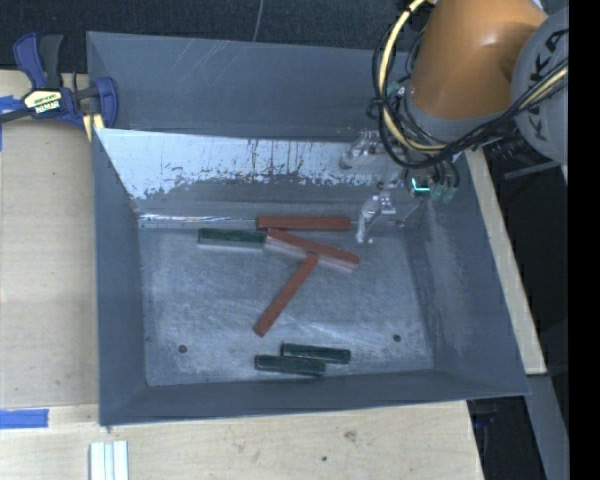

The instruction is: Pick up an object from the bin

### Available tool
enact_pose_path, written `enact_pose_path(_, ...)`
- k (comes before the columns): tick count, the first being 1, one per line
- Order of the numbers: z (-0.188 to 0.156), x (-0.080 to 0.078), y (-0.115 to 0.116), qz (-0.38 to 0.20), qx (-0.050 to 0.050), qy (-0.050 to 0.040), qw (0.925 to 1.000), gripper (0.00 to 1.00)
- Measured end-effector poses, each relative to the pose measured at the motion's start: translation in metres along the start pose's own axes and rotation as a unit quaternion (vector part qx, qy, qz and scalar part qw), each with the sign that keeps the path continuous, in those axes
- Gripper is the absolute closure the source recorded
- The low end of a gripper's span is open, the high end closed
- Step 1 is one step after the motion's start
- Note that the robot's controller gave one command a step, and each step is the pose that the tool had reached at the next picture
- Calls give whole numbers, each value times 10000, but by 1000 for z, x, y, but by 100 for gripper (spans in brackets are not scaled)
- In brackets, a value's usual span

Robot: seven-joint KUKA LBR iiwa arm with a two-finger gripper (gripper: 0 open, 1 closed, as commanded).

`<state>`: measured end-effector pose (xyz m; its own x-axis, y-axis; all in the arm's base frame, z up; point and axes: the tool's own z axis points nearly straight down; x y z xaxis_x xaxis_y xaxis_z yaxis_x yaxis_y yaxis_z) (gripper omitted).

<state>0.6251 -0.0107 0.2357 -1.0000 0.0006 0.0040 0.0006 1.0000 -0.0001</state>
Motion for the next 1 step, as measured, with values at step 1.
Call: enact_pose_path(1,-5,-1,0,0,0,-41,10000,0)
